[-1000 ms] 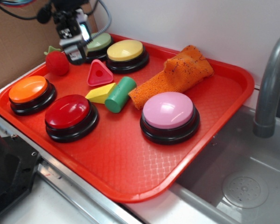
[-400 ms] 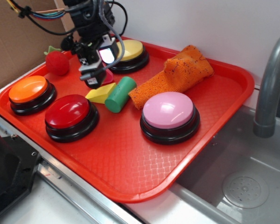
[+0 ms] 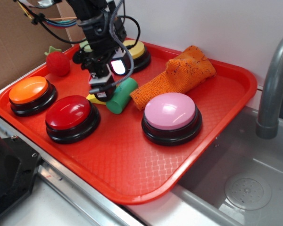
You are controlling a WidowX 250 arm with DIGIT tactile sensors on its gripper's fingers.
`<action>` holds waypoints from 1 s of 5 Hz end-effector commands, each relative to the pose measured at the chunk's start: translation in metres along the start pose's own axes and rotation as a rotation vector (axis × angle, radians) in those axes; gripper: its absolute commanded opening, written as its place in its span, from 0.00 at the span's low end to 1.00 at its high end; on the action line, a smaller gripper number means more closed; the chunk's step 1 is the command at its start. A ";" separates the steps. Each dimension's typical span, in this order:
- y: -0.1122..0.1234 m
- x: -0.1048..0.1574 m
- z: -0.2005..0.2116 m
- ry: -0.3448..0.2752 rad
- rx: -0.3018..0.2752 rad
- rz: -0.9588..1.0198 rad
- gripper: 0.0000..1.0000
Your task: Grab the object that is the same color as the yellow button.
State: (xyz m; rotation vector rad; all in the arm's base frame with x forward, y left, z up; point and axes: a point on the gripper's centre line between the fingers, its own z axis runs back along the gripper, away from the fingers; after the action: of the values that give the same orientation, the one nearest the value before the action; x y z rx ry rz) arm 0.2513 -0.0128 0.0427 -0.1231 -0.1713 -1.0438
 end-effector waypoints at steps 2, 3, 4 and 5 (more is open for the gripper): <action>-0.014 0.013 -0.012 0.036 -0.004 -0.006 1.00; -0.015 0.011 -0.012 0.076 -0.015 0.031 1.00; -0.013 0.008 -0.019 0.098 -0.016 0.066 1.00; -0.010 0.004 -0.025 0.122 -0.013 0.080 0.09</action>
State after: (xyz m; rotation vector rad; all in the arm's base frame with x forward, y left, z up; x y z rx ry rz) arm 0.2463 -0.0156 0.0164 -0.0847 -0.0375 -0.9602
